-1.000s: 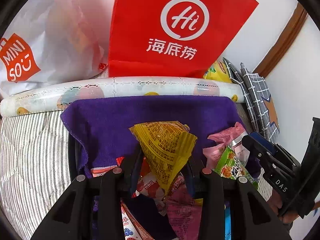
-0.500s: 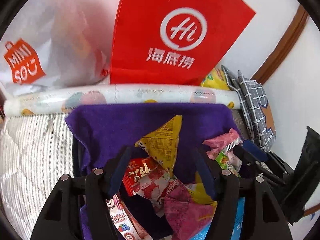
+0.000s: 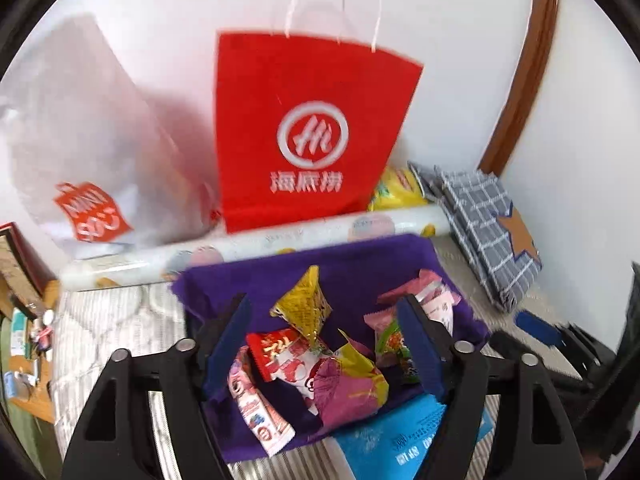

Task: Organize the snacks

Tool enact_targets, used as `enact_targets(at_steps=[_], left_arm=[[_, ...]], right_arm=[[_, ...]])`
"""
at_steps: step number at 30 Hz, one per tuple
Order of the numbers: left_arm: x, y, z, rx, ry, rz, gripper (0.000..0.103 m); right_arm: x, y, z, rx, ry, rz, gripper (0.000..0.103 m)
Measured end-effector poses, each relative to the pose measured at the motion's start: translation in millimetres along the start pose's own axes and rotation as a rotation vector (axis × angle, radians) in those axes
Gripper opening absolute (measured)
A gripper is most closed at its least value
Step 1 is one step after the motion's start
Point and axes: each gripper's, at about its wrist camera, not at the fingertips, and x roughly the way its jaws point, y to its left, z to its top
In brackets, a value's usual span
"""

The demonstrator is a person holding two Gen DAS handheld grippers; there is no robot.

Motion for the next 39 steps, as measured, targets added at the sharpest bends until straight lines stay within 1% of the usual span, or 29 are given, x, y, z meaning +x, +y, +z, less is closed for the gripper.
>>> enact_targets(at_steps=[2, 5, 9, 11, 13, 15, 16, 18, 19, 20, 21, 24, 26, 28, 30, 31, 35, 37, 39], left_arm=[[-17.0, -3.5, -6.3, 0.000, -0.014, 0.003, 0.078], [-37.0, -10.7, -23.5, -0.008, -0.026, 0.020, 0.078], [-65.6, -23.7, -53.3, 0.015, -0.047, 0.076, 0.079], [-79.4, -27.8, -67.2, 0.006, -0.050, 0.075, 0.080], [-93.2, -32.7, -79.8, -0.002, -0.057, 0.075, 0.084], [-107.7, -38.5, -91.6, -0.012, -0.073, 0.091, 0.088], [-112.5, -41.5, -95.2, -0.012, -0.076, 0.099, 0.088], [-124.1, -48.5, -103.6, -0.013, -0.084, 0.108, 0.090], [-130.2, -52.1, -107.7, -0.015, -0.088, 0.108, 0.090], [-136.7, -56.0, -111.8, -0.018, -0.098, 0.109, 0.092], [-141.6, -59.4, -115.2, -0.018, -0.106, 0.114, 0.094], [-155.5, -73.2, -127.2, -0.006, -0.128, 0.132, 0.096], [-161.2, -80.5, -133.5, -0.002, -0.130, 0.142, 0.096], [-165.2, -87.9, -139.1, 0.013, -0.126, 0.144, 0.096], [-168.9, -94.5, -143.0, 0.022, -0.134, 0.149, 0.097], [-171.4, -97.4, -145.8, 0.022, -0.142, 0.158, 0.097], [-175.2, -104.1, -151.0, 0.016, -0.161, 0.192, 0.097], [-175.5, -104.6, -151.4, 0.002, -0.163, 0.188, 0.097], [-174.3, -105.2, -151.1, 0.001, -0.159, 0.180, 0.097]], right_arm=[[-20.0, 1.7, -3.4, 0.000, -0.020, -0.008, 0.061], [-47.5, 4.6, -10.8, -0.015, -0.056, -0.036, 0.066], [-66.9, 1.1, -23.2, 0.025, -0.046, -0.019, 0.066], [-74.1, -1.6, -29.9, 0.052, -0.034, -0.041, 0.066], [-81.5, -3.0, -35.6, 0.065, -0.032, -0.065, 0.066], [-92.4, -5.1, -42.2, 0.078, -0.030, -0.040, 0.066], [-98.7, -5.7, -45.6, 0.086, -0.028, -0.035, 0.066], [-110.1, -5.9, -51.6, 0.102, -0.017, -0.040, 0.067], [-117.7, -5.6, -55.4, 0.101, -0.019, -0.051, 0.073], [-123.8, -4.6, -58.5, 0.094, -0.021, -0.062, 0.082], [-131.0, -3.4, -62.0, 0.084, -0.029, -0.074, 0.085], [-152.2, 0.9, -70.6, 0.066, -0.069, -0.092, 0.090], [-165.3, 3.1, -74.9, 0.051, -0.093, -0.102, 0.099], [-174.4, 3.6, -77.3, 0.041, -0.114, -0.125, 0.102], [-180.0, 0.9, -79.9, 0.048, -0.110, -0.153, 0.102], [-181.3, -1.1, -81.3, 0.055, -0.104, -0.154, 0.102], [-184.8, -8.2, -86.1, 0.076, -0.104, -0.120, 0.102], [-184.2, -9.5, -86.3, 0.075, -0.096, -0.115, 0.102], [-185.3, -10.6, -87.5, 0.075, -0.101, -0.127, 0.102]])
